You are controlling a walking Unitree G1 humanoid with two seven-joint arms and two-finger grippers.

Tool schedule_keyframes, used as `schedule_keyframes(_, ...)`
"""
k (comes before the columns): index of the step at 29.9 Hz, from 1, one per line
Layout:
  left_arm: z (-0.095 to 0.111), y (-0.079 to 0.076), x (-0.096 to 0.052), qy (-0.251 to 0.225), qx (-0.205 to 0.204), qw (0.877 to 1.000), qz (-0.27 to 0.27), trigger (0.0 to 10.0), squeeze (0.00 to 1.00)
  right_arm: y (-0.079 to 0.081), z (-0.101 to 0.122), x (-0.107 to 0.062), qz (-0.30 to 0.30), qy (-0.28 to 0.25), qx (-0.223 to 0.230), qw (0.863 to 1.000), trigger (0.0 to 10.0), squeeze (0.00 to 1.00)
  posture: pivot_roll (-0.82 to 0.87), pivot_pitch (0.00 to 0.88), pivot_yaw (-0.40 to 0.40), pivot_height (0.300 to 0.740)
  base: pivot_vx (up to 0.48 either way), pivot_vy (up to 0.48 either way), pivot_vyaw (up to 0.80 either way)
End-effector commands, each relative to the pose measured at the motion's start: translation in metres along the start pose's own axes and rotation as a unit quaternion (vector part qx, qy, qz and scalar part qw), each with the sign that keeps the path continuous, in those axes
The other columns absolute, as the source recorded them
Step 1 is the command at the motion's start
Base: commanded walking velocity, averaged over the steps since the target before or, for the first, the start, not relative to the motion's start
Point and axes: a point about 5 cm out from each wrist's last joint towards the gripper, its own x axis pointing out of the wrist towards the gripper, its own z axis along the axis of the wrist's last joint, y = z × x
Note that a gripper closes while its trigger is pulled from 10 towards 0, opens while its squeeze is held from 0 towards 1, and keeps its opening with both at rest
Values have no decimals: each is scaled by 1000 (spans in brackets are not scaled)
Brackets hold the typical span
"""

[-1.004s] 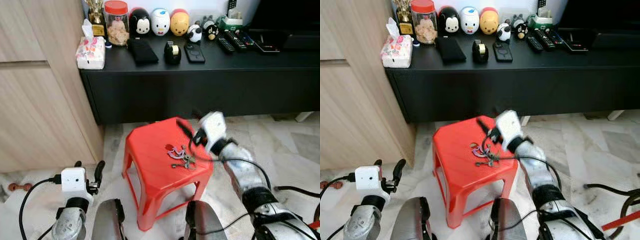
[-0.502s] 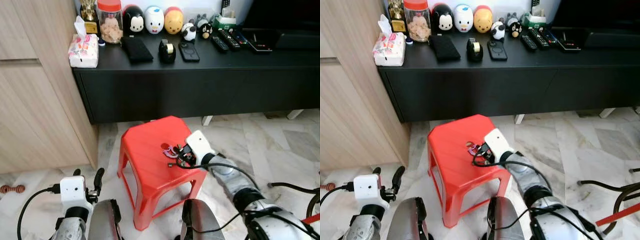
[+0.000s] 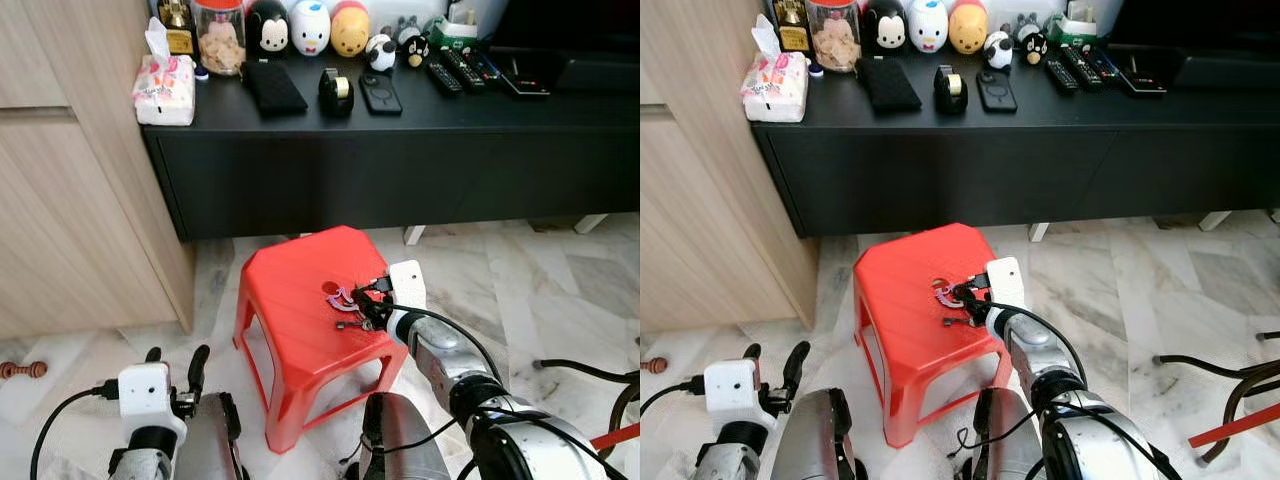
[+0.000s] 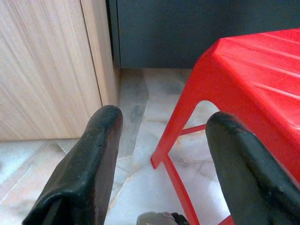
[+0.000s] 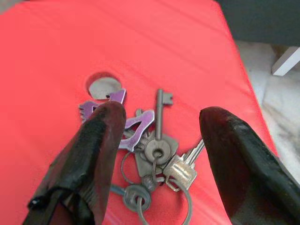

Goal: Hang keys on a hook

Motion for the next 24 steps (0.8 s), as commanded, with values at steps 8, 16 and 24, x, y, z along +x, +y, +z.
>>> schedule_keyframes(8, -1, -7, 1, 13, -5, 1000, -4, 10000, 0, 1, -5, -3, 13, -12, -29, 999, 10000, 0, 90, 187, -149, 568, 0, 0, 0)
schedule_keyframes(16, -1, -7, 3, 13, -6, 1000, -3, 10000, 0, -3, -17, -8, 15, 0, -44, 999, 10000, 0, 88, 186, -148, 568, 174, 0, 0)
schedule_keyframes(24, -1, -7, 4, 11, -7, 1000, -4, 10000, 0, -6, -24, -11, 16, -1, -50, 999, 10000, 0, 85, 182, -148, 568, 315, 0, 0)
